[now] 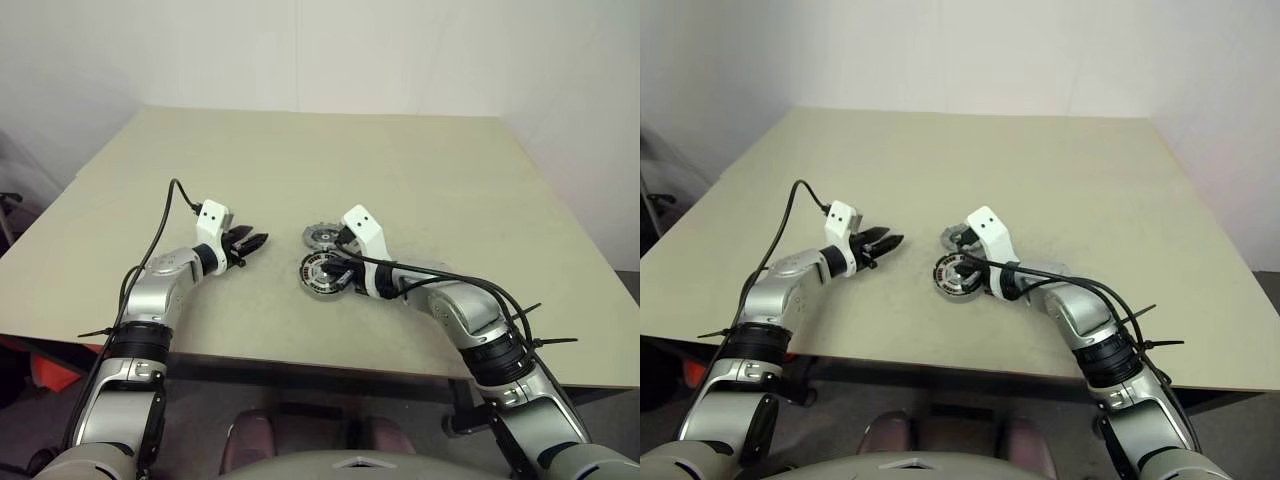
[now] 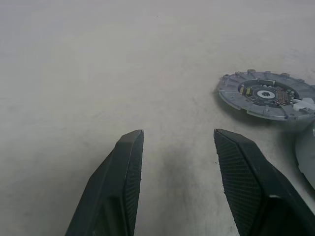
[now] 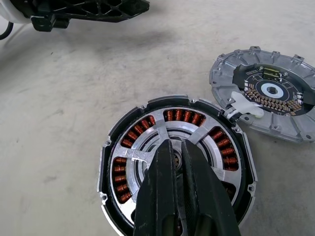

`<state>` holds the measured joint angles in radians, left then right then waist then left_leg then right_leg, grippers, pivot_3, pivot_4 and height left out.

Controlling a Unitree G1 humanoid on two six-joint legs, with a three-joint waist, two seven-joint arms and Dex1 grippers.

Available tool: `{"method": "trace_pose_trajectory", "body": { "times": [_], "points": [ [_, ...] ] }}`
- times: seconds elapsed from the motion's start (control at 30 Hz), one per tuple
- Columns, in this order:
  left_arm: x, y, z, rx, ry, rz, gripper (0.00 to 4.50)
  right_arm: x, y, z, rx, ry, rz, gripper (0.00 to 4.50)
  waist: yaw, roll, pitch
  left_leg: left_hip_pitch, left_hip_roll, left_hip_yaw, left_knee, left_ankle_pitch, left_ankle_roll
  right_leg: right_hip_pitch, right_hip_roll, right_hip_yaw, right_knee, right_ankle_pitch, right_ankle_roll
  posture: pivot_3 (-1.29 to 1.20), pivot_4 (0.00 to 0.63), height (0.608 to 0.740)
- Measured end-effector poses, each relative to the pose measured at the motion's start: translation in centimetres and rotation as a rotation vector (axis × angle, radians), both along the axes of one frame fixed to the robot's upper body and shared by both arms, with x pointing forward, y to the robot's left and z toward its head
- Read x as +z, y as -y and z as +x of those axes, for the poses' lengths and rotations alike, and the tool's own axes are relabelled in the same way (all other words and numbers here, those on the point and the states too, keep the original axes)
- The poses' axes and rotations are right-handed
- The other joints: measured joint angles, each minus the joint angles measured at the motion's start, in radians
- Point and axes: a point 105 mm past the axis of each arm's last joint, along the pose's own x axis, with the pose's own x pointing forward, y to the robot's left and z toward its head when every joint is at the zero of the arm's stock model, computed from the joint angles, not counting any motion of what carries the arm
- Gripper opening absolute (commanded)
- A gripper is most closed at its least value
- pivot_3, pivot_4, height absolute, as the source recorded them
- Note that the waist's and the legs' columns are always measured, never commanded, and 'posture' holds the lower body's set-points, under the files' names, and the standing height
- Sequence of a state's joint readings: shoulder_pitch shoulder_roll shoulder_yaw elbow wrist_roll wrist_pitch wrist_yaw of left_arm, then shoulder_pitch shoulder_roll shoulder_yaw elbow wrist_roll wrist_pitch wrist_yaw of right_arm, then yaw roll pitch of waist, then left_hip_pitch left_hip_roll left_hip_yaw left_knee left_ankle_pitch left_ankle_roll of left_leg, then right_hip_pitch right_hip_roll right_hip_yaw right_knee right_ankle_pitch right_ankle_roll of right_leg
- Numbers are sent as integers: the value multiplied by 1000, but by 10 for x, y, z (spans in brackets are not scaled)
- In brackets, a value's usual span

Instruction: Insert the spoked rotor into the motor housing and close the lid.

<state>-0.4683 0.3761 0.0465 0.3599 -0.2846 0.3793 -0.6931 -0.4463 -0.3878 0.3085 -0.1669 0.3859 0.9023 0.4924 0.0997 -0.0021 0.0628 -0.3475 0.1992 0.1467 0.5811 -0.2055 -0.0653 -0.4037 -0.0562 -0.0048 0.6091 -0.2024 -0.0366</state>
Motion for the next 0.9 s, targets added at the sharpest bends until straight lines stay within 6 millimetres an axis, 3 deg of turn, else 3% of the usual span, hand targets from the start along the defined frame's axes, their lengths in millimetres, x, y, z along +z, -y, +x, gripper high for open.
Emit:
{"method": "trace_pose_trajectory", "body": {
  "times": [0.1, 0.3, 0.4, 0.5, 0.6, 0.8, 0.9],
  "points": [
    [0, 0, 0, 0, 0, 0, 2437, 8, 5, -1, 37, 40, -9, 223, 1, 0, 0, -1, 0, 0, 0, 0, 0, -1, 0, -1, -1, 0, 0, 0, 0, 740],
    [1, 2, 1, -2, 9, -4, 2437, 51, 17, 5, 176, 306, -98, 223, 0, 0, 0, -1, 1, 0, 1, 0, 1, -1, 0, -1, 0, 0, 0, 0, 0, 740],
    [1, 1, 2, 4, 8, -4, 2437, 60, 32, 13, 319, 474, -262, 786, 1, 0, 0, -1, 2, 0, 2, 0, 1, -1, 0, -1, 1, 0, 0, 0, 0, 740],
    [1, 1, 2, 5, 13, -7, 2437, 65, 41, 24, 464, 648, -467, 1709, -2, 0, 0, -2, 3, 0, 3, 0, 1, -1, 0, -1, 2, 0, -1, 0, 0, 740],
    [1, 2, 3, 6, 15, -9, 2437, 63, 40, 31, 608, 766, -610, 1709, -5, 0, 0, -2, 2, 0, 3, 0, 2, -2, 1, -2, 4, -1, -2, 0, 0, 740],
    [1, 1, 3, 15, 16, -8, 2437, 45, 19, 20, 949, 881, -713, 1709, -5, 0, 1, -5, 5, 0, 16, -5, 11, -5, 1, -4, 10, -3, -4, 0, 0, 740],
    [1, 1, 3, 17, 16, -8, 2437, 46, 22, 26, 1035, 932, -793, 1709, -6, -1, 1, -5, 5, 0, 19, -6, 13, -5, 0, -3, 12, -2, -4, 0, 0, 740]
  ]
}}
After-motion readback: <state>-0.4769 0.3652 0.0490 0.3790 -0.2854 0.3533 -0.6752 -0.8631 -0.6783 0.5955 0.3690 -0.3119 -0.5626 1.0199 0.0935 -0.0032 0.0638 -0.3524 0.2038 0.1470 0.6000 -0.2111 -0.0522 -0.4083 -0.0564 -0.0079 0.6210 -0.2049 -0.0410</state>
